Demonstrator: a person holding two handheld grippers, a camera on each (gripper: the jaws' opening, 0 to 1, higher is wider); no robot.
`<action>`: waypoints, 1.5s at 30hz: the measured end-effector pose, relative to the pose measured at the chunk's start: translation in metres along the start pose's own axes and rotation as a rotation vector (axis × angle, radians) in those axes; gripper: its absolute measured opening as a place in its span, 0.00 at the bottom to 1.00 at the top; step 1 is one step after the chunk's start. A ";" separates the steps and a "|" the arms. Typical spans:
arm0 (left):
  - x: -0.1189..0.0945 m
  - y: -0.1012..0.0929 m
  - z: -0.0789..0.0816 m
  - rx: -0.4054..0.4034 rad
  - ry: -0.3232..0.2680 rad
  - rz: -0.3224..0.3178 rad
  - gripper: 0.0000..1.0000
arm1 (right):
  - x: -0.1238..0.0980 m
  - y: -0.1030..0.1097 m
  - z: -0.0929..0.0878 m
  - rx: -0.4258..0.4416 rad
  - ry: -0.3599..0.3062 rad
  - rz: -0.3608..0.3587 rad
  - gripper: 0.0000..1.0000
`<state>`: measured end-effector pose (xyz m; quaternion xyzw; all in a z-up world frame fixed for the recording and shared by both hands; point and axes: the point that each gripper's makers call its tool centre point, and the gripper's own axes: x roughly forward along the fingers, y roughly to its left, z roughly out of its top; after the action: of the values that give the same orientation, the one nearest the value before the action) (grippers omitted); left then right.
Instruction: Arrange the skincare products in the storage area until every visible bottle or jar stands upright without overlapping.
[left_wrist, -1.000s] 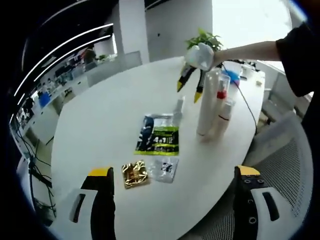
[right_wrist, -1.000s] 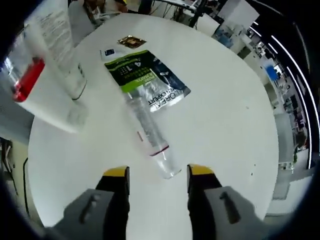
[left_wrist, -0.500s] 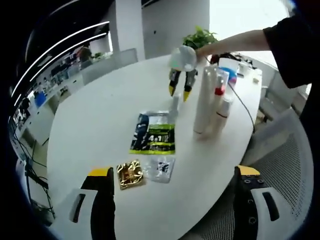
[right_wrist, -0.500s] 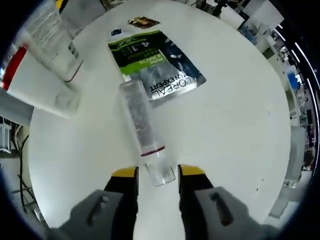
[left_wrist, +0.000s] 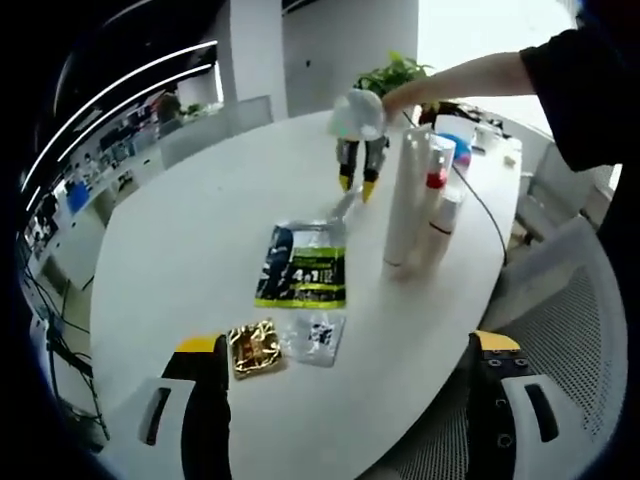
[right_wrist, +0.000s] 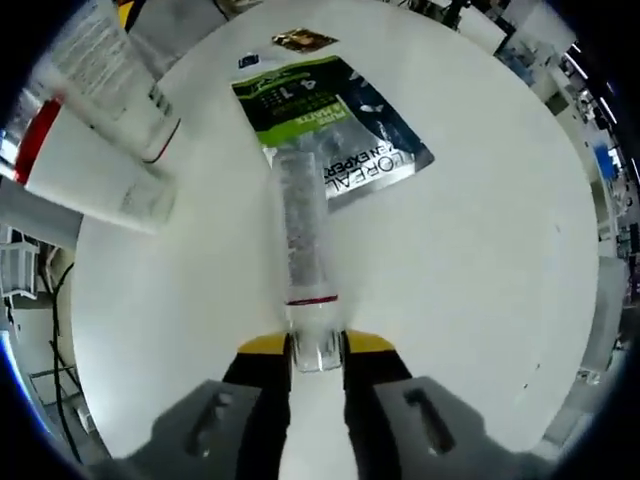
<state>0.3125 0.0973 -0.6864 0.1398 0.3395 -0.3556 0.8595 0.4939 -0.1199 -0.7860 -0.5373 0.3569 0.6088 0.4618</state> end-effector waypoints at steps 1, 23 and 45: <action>0.000 0.000 0.001 0.003 -0.002 0.004 0.97 | 0.000 0.000 0.001 0.003 -0.002 -0.006 0.18; -0.003 0.024 0.044 0.172 -0.113 0.116 0.64 | -0.077 0.004 0.115 -0.147 -0.132 -0.243 0.17; 0.013 0.039 0.088 0.414 -0.014 0.258 0.35 | -0.115 0.012 0.210 -0.340 -0.107 -0.325 0.17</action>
<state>0.3893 0.0755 -0.6313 0.3527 0.2326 -0.3057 0.8532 0.4133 0.0514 -0.6385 -0.6246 0.1331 0.6054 0.4750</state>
